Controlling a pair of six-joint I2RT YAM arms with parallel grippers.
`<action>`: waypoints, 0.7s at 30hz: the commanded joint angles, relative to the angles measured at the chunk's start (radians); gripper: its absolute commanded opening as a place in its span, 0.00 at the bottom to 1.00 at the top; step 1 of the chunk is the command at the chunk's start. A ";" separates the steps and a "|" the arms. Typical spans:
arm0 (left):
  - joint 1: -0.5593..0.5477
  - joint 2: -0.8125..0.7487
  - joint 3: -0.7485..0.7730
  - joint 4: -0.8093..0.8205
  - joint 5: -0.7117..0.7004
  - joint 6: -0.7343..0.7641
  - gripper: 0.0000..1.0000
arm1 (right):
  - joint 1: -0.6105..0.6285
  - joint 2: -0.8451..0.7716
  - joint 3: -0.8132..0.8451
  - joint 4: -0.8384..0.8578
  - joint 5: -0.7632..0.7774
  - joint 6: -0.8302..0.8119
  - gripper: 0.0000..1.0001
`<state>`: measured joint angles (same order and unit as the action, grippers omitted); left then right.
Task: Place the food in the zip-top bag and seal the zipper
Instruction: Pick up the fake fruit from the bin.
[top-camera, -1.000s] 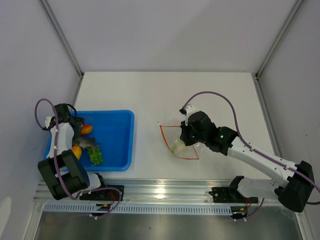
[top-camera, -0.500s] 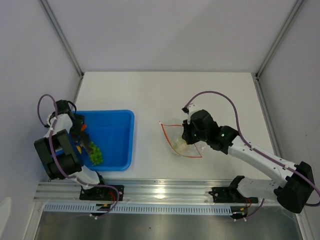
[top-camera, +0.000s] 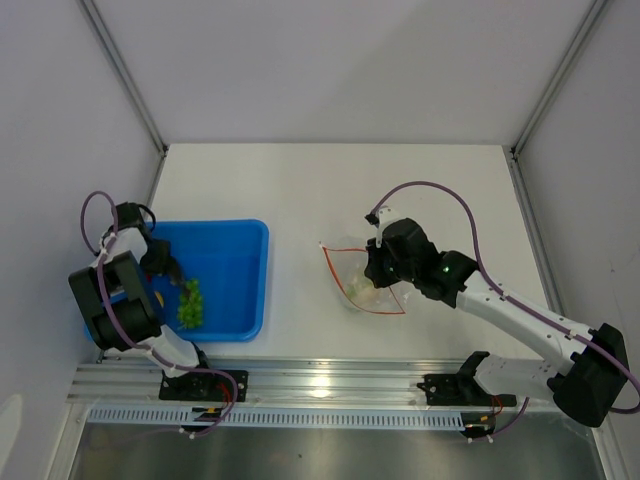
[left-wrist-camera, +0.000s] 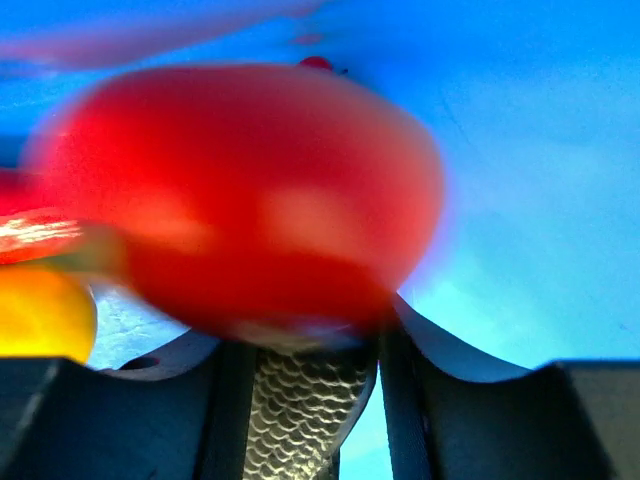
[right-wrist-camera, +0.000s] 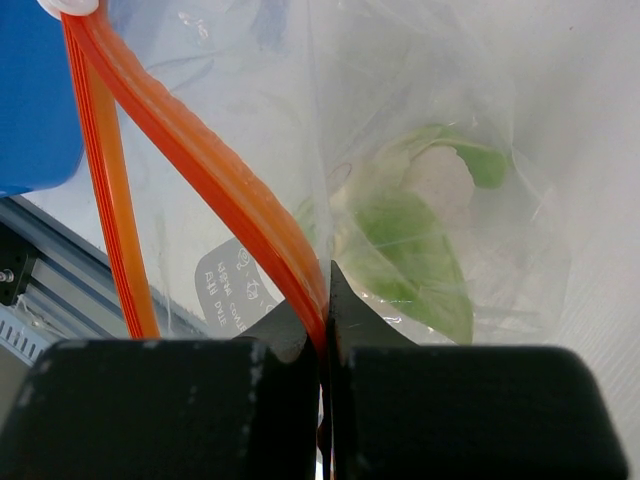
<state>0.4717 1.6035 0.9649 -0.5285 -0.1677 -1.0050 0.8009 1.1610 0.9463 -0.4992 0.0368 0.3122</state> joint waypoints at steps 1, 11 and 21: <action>0.004 -0.059 -0.009 0.030 0.013 0.011 0.45 | -0.005 -0.020 -0.004 0.024 -0.005 -0.009 0.00; -0.019 -0.263 -0.091 -0.010 -0.024 0.039 0.73 | -0.005 -0.015 -0.004 0.042 -0.025 -0.008 0.00; -0.007 -0.306 -0.078 -0.091 -0.110 -0.001 1.00 | -0.005 -0.015 -0.018 0.050 -0.064 -0.018 0.00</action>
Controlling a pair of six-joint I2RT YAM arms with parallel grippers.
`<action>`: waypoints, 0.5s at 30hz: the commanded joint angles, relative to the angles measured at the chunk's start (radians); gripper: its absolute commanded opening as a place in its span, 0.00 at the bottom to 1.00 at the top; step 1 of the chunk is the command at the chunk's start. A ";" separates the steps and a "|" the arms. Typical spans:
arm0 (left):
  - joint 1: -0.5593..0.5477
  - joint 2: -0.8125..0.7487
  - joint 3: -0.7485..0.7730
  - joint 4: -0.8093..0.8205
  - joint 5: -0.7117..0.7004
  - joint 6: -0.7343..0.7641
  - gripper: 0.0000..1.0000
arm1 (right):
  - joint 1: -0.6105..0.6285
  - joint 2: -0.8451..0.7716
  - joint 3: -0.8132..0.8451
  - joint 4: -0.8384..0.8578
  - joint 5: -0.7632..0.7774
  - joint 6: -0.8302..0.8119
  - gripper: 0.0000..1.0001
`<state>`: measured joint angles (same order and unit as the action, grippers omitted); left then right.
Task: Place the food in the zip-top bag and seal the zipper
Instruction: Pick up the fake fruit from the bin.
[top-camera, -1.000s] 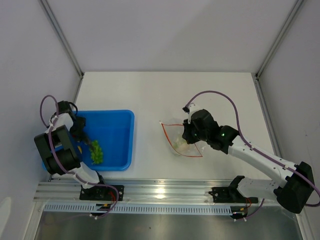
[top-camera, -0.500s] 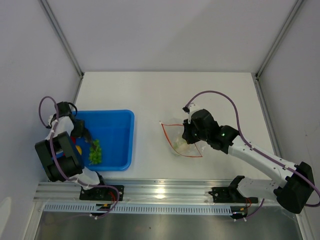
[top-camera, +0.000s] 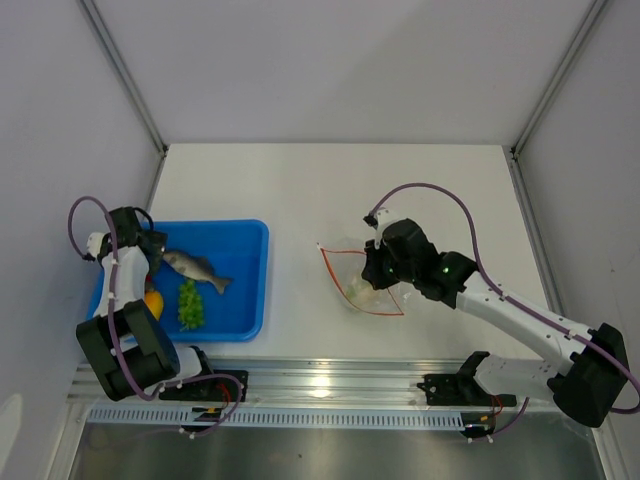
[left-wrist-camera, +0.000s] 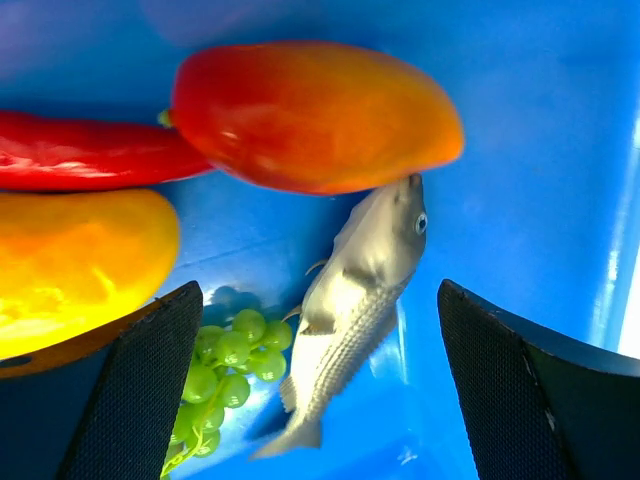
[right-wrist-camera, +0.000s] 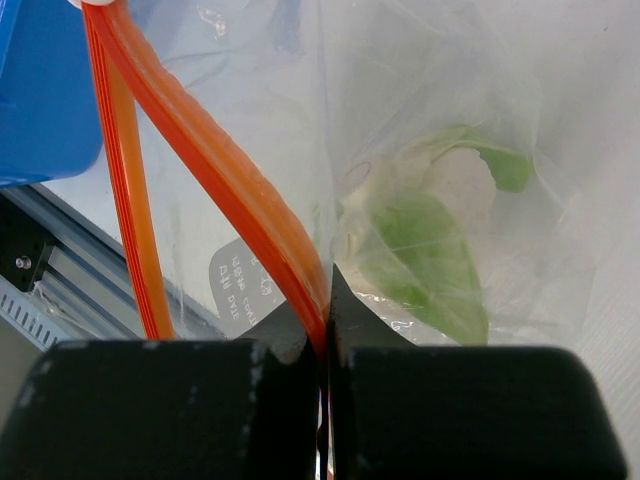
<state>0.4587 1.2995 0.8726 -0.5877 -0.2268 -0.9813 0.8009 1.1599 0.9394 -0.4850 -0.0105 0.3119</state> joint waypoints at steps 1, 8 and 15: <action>0.011 0.001 0.014 -0.028 -0.054 -0.031 0.99 | -0.005 -0.016 -0.013 0.036 -0.019 -0.016 0.00; 0.064 0.011 -0.023 0.021 -0.034 -0.121 0.99 | -0.005 -0.022 -0.017 0.037 -0.034 -0.013 0.00; 0.104 0.027 -0.057 0.097 0.021 -0.214 0.99 | -0.008 -0.011 -0.033 0.051 -0.054 -0.014 0.00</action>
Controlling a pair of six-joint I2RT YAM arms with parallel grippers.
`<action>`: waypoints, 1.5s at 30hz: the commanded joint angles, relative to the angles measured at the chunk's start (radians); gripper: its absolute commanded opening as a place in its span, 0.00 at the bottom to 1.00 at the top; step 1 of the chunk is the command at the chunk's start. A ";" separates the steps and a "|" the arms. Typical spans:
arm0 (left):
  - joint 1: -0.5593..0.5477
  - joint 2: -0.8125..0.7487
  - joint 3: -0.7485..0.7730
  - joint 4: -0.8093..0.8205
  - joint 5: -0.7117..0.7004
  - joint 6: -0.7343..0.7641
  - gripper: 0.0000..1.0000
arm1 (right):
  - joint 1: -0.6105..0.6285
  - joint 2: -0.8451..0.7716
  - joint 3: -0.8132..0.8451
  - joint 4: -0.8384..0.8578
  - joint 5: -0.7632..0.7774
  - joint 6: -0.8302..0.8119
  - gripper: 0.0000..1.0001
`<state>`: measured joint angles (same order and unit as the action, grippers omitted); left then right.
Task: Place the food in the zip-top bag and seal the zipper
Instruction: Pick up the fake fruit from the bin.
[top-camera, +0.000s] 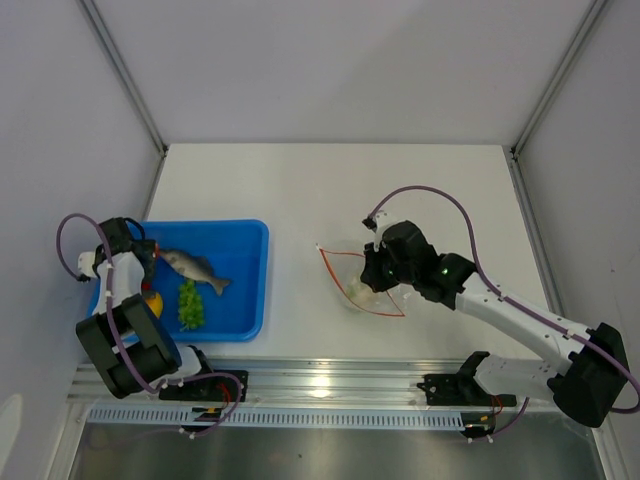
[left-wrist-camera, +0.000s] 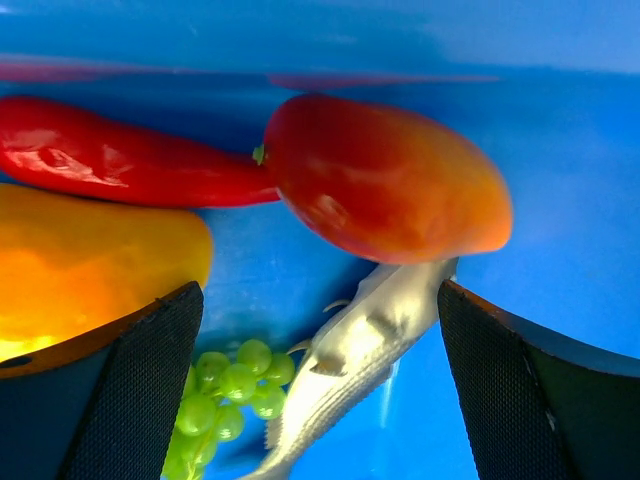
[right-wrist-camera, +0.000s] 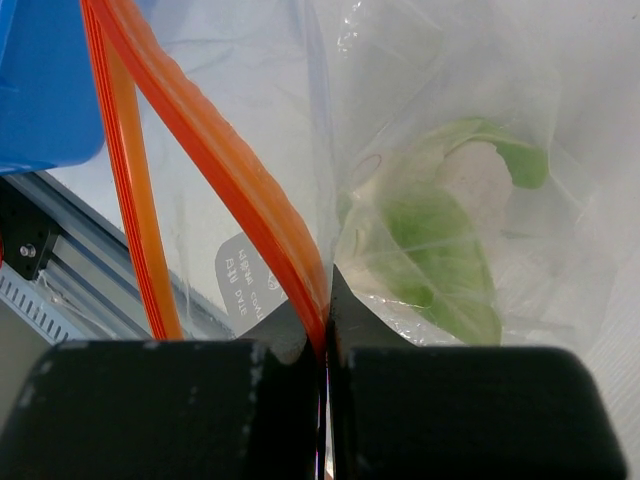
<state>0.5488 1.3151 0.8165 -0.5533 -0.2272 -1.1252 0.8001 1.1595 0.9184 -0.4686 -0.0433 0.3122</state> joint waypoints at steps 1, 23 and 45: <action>0.020 0.019 0.004 0.064 0.031 -0.085 0.99 | -0.006 -0.009 -0.012 0.036 -0.024 -0.015 0.00; 0.100 0.122 0.078 0.113 0.025 -0.127 1.00 | -0.022 0.043 0.056 -0.045 -0.125 -0.002 0.00; 0.045 0.213 0.101 0.127 0.031 -0.016 0.99 | -0.022 0.101 0.096 -0.042 -0.148 0.036 0.00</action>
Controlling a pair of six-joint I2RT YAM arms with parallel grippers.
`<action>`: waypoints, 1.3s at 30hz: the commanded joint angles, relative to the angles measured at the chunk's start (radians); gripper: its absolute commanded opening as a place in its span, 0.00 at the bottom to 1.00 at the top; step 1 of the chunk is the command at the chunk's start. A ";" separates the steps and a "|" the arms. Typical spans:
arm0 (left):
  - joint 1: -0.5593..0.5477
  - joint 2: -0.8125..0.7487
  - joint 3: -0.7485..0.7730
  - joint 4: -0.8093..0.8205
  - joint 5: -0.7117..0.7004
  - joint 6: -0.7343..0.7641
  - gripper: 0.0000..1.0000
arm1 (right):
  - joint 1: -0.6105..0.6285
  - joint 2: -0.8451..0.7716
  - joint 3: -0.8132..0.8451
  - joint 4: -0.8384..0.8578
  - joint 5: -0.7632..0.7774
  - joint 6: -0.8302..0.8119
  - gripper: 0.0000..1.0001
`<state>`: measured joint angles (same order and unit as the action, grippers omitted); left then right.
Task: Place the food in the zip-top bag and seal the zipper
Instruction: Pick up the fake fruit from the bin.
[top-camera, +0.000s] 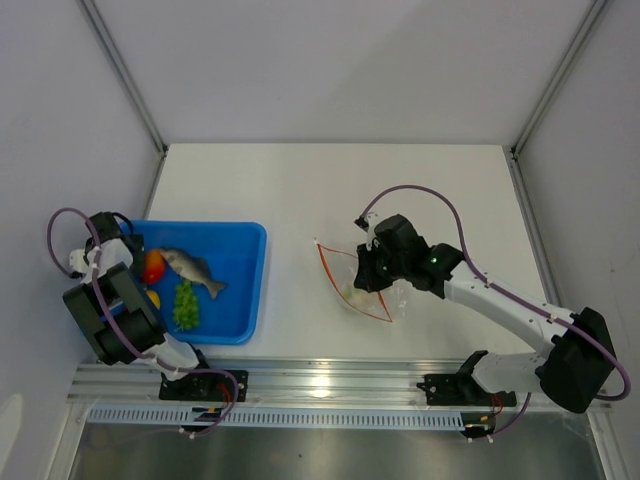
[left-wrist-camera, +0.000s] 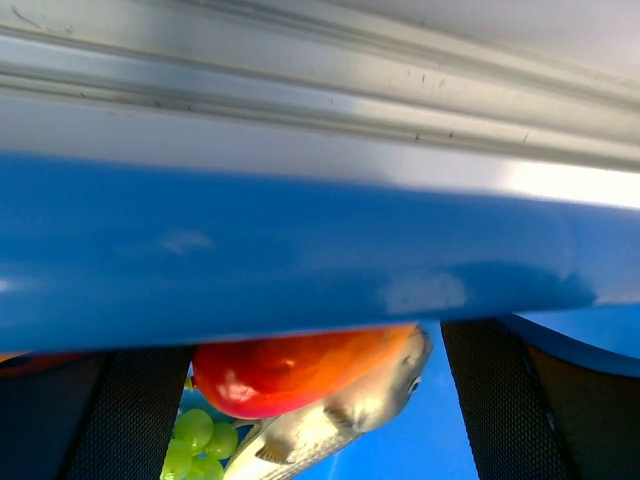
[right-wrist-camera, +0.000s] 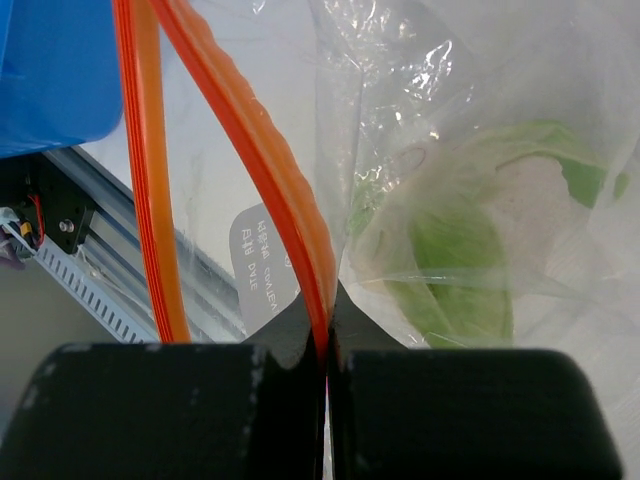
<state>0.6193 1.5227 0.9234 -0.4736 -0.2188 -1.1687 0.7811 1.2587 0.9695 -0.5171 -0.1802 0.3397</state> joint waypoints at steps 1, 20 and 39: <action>-0.038 0.004 -0.012 0.055 0.027 0.030 0.98 | -0.003 0.002 0.041 0.009 -0.008 0.009 0.00; -0.130 0.045 -0.029 0.107 0.058 0.123 0.86 | -0.002 -0.008 0.032 0.009 -0.005 0.010 0.00; -0.089 -0.031 -0.103 0.156 0.113 0.135 0.15 | -0.003 -0.027 0.018 0.015 0.001 0.012 0.00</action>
<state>0.5243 1.5467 0.8501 -0.3367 -0.1356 -1.0447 0.7811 1.2644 0.9718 -0.5163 -0.1814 0.3470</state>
